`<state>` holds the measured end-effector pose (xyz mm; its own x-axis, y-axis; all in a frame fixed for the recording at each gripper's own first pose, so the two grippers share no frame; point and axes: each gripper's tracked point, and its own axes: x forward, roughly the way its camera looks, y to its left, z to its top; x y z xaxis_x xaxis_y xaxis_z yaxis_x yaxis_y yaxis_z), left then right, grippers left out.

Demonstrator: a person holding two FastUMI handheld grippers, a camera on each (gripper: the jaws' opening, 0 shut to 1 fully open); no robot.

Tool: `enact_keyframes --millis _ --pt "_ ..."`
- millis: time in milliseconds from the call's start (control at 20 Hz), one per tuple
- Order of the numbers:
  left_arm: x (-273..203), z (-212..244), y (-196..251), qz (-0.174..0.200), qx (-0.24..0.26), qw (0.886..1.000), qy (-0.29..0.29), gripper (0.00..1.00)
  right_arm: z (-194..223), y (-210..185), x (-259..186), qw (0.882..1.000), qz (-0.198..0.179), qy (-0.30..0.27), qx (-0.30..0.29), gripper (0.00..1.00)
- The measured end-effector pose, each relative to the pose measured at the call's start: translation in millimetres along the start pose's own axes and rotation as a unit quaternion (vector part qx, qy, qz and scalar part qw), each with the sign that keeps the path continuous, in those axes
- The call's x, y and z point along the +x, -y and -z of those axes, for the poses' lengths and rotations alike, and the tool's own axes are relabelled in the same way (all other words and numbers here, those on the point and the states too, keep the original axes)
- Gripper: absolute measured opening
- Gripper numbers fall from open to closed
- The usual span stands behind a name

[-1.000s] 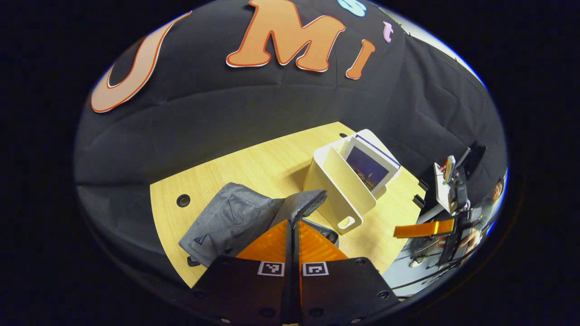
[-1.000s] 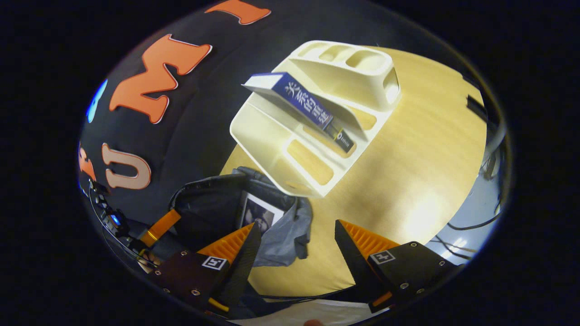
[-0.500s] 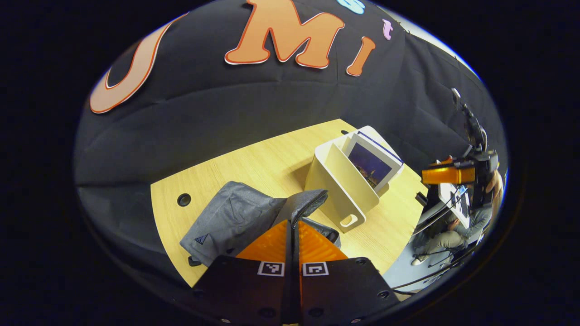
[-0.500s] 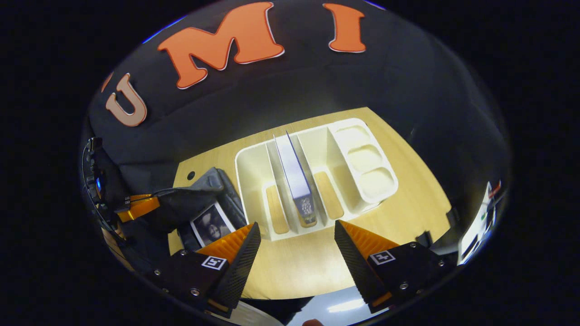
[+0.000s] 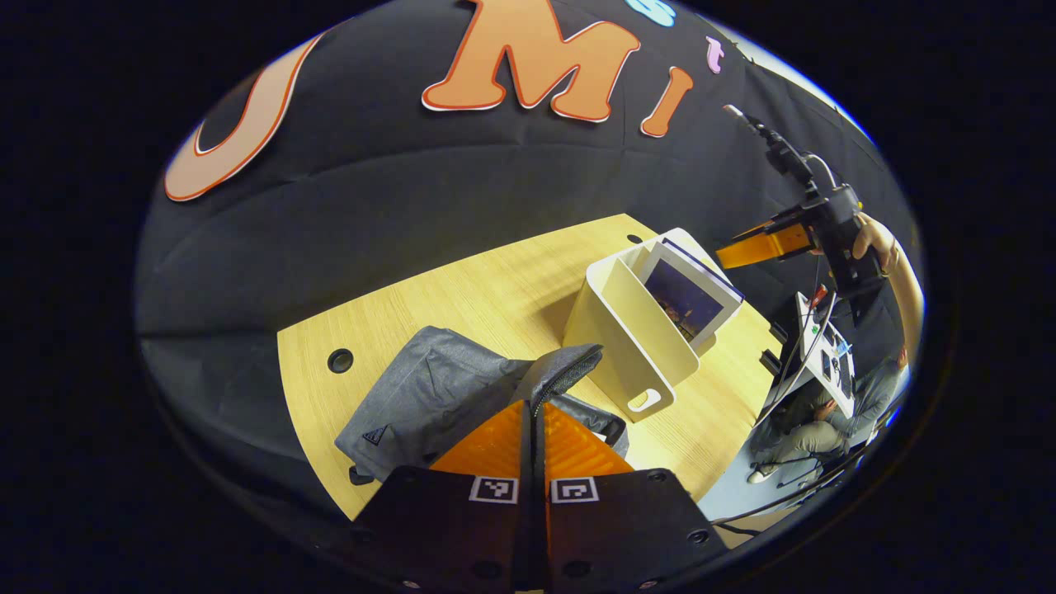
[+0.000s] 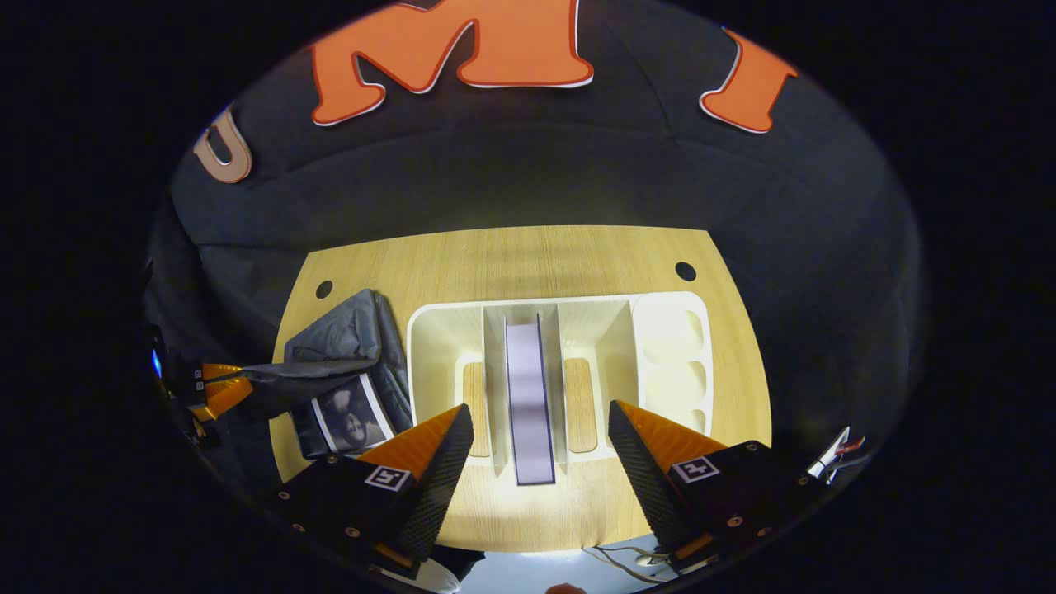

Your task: Open the schoolbag, grab two books from the bookshelf and put them into the schoolbag.

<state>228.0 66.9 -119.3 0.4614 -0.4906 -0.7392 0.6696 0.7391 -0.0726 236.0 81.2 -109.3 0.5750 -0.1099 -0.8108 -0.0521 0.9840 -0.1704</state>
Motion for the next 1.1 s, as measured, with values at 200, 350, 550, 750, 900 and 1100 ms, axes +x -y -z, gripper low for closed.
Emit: enact_keyframes --millis 200,350,550,750,900,1100 --pt "2 4 1 0.009 -0.013 1.000 -0.006 0.01 6 1 39 0.998 -0.005 -0.062 0.002 1.00" --pt "6 5 0 0.007 -0.017 1.000 -0.008 0.01 14 -6 59 0.996 -0.008 -0.093 -0.001 0.99" --pt "7 5 2 0.008 -0.018 1.000 -0.013 0.01 27 -10 80 0.993 -0.008 -0.121 -0.005 0.96" --pt "6 6 2 0.006 -0.017 1.000 -0.014 0.01 34 -7 96 0.991 -0.003 -0.134 0.004 0.45" --pt "6 7 1 0.007 -0.021 1.000 -0.014 0.01 35 -4 90 0.990 0.001 -0.139 -0.001 0.37" --pt "6 6 2 0.007 -0.019 1.000 -0.015 0.01 30 -7 74 0.991 0.001 -0.132 0.003 0.27"
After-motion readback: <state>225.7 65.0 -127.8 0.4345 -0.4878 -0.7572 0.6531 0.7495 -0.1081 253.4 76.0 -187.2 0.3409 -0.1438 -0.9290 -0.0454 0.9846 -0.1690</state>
